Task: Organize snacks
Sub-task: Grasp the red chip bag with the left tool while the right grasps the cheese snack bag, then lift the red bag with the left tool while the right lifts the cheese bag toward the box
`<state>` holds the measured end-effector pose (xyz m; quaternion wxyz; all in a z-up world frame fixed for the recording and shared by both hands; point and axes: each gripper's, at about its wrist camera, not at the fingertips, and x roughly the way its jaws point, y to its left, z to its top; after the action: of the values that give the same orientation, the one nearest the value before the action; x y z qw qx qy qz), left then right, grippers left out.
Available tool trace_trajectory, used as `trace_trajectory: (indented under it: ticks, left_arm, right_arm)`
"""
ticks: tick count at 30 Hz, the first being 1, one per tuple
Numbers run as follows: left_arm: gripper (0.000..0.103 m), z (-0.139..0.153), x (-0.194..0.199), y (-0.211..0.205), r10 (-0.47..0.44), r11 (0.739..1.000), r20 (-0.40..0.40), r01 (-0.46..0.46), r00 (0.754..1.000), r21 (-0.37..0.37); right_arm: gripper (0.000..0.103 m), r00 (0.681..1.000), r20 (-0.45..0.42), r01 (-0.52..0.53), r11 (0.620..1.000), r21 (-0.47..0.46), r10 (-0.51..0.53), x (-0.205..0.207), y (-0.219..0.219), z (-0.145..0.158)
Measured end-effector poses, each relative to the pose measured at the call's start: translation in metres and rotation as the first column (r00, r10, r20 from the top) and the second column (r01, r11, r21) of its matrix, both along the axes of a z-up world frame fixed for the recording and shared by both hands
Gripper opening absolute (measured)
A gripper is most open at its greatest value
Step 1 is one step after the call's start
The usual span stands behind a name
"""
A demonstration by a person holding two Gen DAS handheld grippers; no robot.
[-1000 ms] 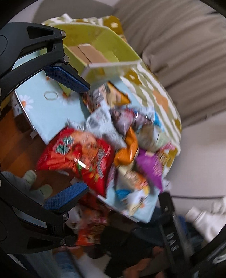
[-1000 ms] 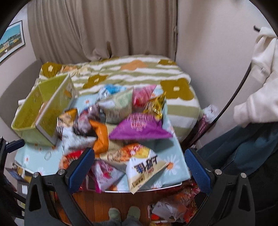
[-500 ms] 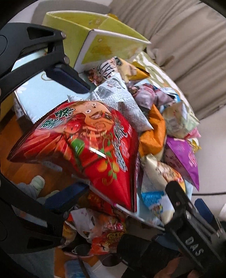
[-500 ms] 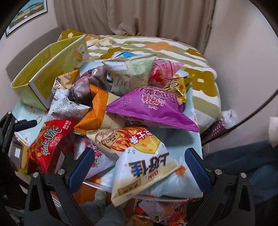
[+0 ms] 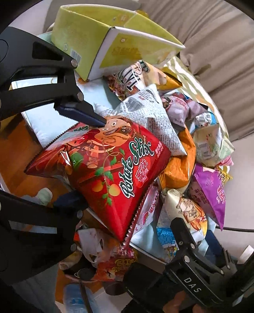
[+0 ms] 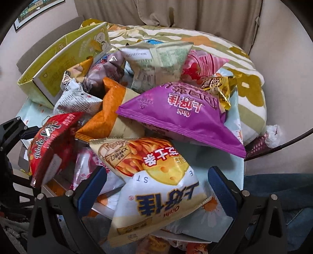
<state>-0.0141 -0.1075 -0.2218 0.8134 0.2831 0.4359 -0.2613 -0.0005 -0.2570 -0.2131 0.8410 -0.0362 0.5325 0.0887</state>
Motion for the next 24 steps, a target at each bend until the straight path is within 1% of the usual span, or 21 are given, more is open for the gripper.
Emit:
trace_trajectory:
  ticks: [3,6,8,10,11,13,18,22,24]
  left_arm:
    - [0.057,0.001,-0.001,0.001,0.012,1.000,-0.003,-0.012,1.000,0.000]
    - [0.056,0.003,-0.001,-0.001,0.018,1.000,-0.006,-0.019,1.000,-0.002]
    - [0.055,0.004,-0.002,-0.001,0.023,1.000,-0.008,-0.023,1.000,-0.001]
    - [0.055,0.006,-0.002,-0.001,0.028,1.000,-0.009,-0.028,1.000,-0.003]
    - [0.054,0.007,-0.002,-0.001,0.029,1.000,-0.008,-0.030,1.000,-0.004]
    - [0.054,0.009,-0.003,-0.001,0.033,0.999,-0.005,-0.033,0.999,-0.004]
    - [0.054,0.020,-0.009,-0.002,0.038,0.999,0.015,-0.038,0.999,-0.008]
    - [0.054,0.037,-0.013,0.000,0.057,0.998,0.033,-0.056,0.998,-0.024]
    - [0.054,0.050,-0.015,0.002,0.076,0.997,0.046,-0.074,0.996,-0.037]
  right_arm:
    - [0.103,1.000,-0.019,0.001,1.000,0.023,0.000,0.004,-0.003,-0.006]
    - [0.098,0.999,-0.047,-0.011,0.999,0.048,0.013,0.010,-0.005,-0.012]
    - [0.091,0.997,-0.072,-0.021,0.998,0.061,0.025,0.012,-0.005,-0.016]
    - [0.077,0.994,-0.098,-0.037,0.997,0.064,0.044,0.013,-0.004,-0.021]
    - [0.076,0.993,-0.103,-0.047,0.997,0.066,0.054,0.012,-0.004,-0.022]
    - [0.067,0.993,-0.097,-0.062,0.996,0.068,0.069,0.010,-0.004,-0.020]
    - [0.060,0.992,-0.096,-0.073,0.993,0.098,0.082,0.001,-0.003,-0.012]
    - [0.060,0.992,-0.090,-0.082,0.990,0.118,0.093,-0.007,-0.003,0.001]
    - [0.060,0.992,-0.080,-0.092,0.987,0.131,0.103,-0.010,-0.002,0.010]
